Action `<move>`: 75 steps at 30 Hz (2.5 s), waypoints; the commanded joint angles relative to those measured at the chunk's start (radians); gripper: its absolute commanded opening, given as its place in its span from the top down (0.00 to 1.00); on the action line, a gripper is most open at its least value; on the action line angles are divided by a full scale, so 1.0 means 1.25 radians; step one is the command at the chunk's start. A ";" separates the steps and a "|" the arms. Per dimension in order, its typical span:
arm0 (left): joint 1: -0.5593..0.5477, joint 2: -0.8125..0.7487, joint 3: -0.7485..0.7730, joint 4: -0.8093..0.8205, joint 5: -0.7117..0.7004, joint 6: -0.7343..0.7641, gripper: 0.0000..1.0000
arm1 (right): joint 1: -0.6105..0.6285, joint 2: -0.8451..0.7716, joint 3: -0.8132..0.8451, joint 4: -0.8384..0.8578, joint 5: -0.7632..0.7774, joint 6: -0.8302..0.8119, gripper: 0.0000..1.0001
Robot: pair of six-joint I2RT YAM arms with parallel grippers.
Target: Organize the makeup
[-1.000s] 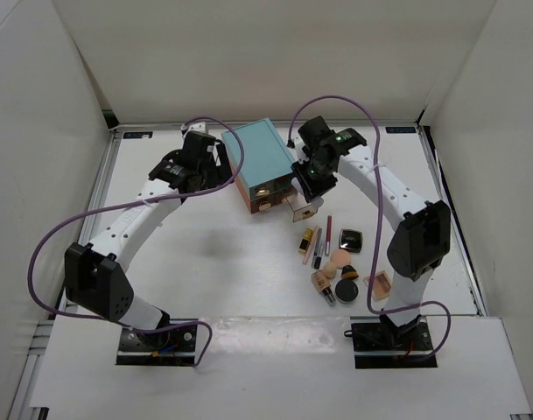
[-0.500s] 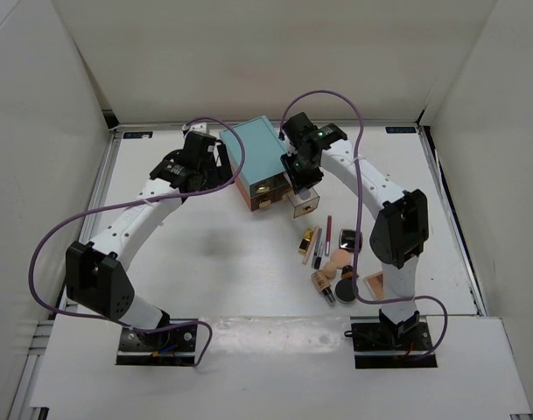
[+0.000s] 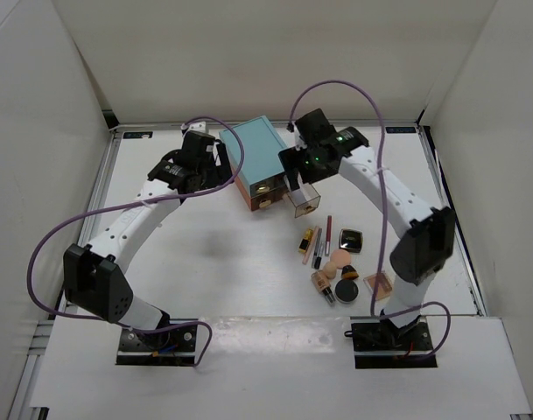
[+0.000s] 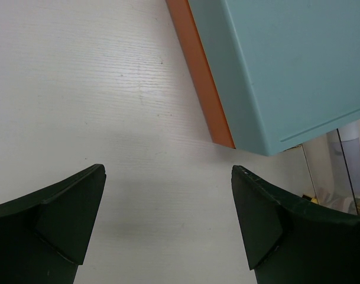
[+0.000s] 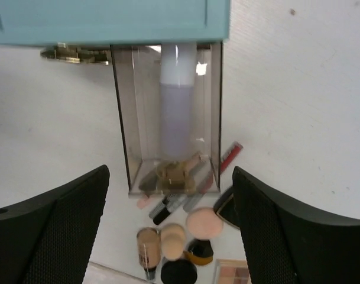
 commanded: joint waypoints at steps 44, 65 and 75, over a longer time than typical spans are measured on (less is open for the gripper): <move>-0.103 -0.126 -0.144 -0.102 -0.011 -0.103 0.02 | 0.326 -0.543 -0.962 0.332 0.137 0.364 0.85; -0.086 -0.033 -0.003 -0.106 -0.063 -0.037 0.02 | 0.030 -0.302 -0.318 0.351 0.094 -0.028 0.89; -0.051 -0.018 0.010 -0.087 -0.047 -0.017 0.02 | -0.020 -0.150 -0.256 0.361 0.069 -0.104 0.90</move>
